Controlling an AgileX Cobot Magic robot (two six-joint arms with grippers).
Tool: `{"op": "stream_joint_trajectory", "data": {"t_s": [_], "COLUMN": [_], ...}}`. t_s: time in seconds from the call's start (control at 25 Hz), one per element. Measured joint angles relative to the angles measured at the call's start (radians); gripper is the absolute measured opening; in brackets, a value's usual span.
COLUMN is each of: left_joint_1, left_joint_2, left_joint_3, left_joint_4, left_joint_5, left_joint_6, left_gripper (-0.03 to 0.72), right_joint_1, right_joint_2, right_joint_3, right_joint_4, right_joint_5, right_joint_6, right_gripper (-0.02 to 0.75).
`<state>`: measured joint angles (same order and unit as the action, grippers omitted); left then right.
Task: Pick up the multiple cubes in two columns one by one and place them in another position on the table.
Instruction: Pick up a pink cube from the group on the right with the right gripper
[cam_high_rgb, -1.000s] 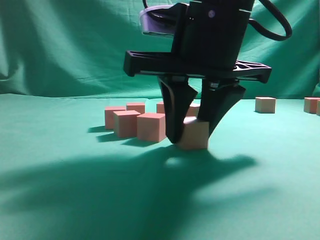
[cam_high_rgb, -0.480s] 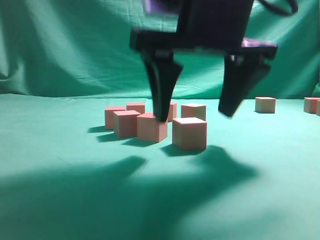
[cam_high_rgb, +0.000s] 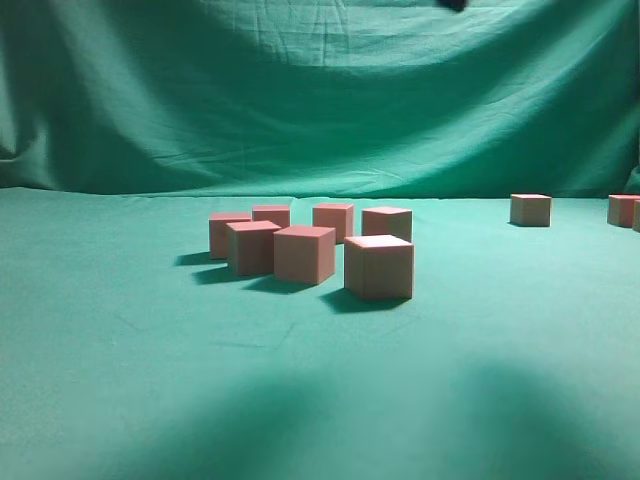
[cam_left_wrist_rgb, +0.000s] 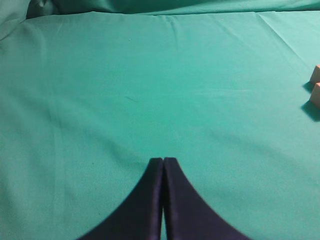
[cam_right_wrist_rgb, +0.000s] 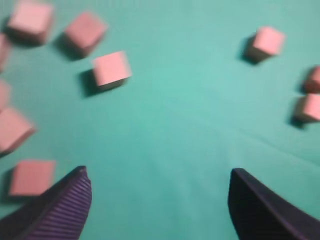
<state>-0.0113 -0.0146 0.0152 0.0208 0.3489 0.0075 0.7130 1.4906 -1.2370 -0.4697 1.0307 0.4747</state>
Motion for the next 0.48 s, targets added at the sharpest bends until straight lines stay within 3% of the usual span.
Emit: {"op": "stream_joint_trajectory", "data": {"t_s": [0.16,0.48], "left_joint_1": [0.0,0.0], "left_joint_2": [0.0,0.0], "left_joint_3": [0.0,0.0], "left_joint_4": [0.0,0.0], "left_joint_5": [0.0,0.0], "left_joint_6": [0.0,0.0], "left_gripper": [0.0,0.0], "right_joint_1": [-0.162,-0.544], "right_joint_2": [-0.017,0.07], "right_joint_3": [-0.002,-0.016], "right_joint_4": [-0.031,0.182], "right_joint_5": [0.029,-0.029], "right_joint_6": [0.03,-0.116], "right_gripper": [0.547,0.547]}}
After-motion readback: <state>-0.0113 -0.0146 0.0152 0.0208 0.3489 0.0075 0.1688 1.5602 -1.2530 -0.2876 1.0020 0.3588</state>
